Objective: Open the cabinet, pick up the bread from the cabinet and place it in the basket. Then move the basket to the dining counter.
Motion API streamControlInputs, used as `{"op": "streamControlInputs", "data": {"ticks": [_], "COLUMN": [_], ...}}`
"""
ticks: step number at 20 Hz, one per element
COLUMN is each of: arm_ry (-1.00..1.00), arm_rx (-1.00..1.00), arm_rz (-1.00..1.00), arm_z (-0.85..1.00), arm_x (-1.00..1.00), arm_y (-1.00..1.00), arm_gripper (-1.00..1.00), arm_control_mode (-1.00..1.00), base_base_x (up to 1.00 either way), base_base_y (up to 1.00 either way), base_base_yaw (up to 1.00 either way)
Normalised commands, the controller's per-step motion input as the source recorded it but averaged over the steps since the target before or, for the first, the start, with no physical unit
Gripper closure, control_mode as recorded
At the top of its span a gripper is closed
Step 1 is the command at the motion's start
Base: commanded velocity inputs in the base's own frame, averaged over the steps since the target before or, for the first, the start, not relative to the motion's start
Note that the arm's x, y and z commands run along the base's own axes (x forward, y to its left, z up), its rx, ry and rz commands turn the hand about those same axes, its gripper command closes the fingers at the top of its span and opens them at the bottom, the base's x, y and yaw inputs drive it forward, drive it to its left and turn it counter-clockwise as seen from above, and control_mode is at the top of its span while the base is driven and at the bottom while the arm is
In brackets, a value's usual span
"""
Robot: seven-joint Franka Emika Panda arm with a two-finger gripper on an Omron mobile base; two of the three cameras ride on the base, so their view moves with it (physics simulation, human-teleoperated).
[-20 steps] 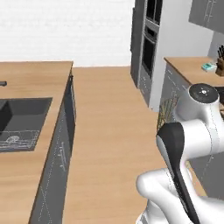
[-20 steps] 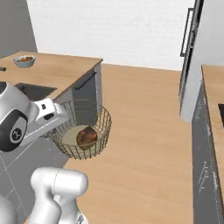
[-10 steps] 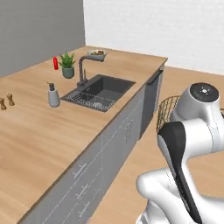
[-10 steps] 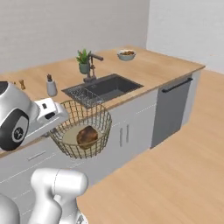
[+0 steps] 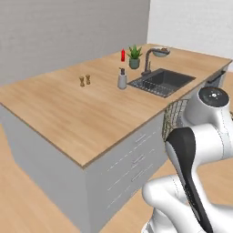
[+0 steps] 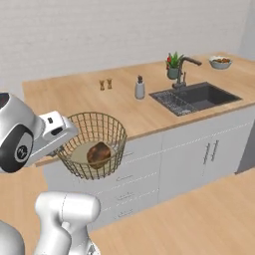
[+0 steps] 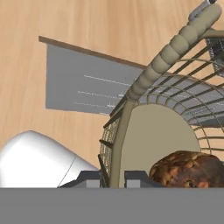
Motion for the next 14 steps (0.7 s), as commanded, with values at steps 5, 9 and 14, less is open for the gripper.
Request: {"op": "streamControlInputs", "data": {"ticks": [5,9,14], "arm_ry": [0.00,0.00,0.00], "arm_rx": [0.00,0.00,0.00], "arm_rz": [0.00,0.00,0.00], "arm_z": [0.00,0.00,0.00], "arm_x": [0.00,0.00,0.00], "arm_y": [0.00,0.00,0.00], "arm_gripper": [1.00,1.00,1.00], "arm_control_mode": [1.00,1.00,1.00], "base_base_x": [-0.04,0.00,-0.04], "base_base_y": [0.99,1.00,1.00], "base_base_yaw": [-0.35,-0.56,-0.58]}}
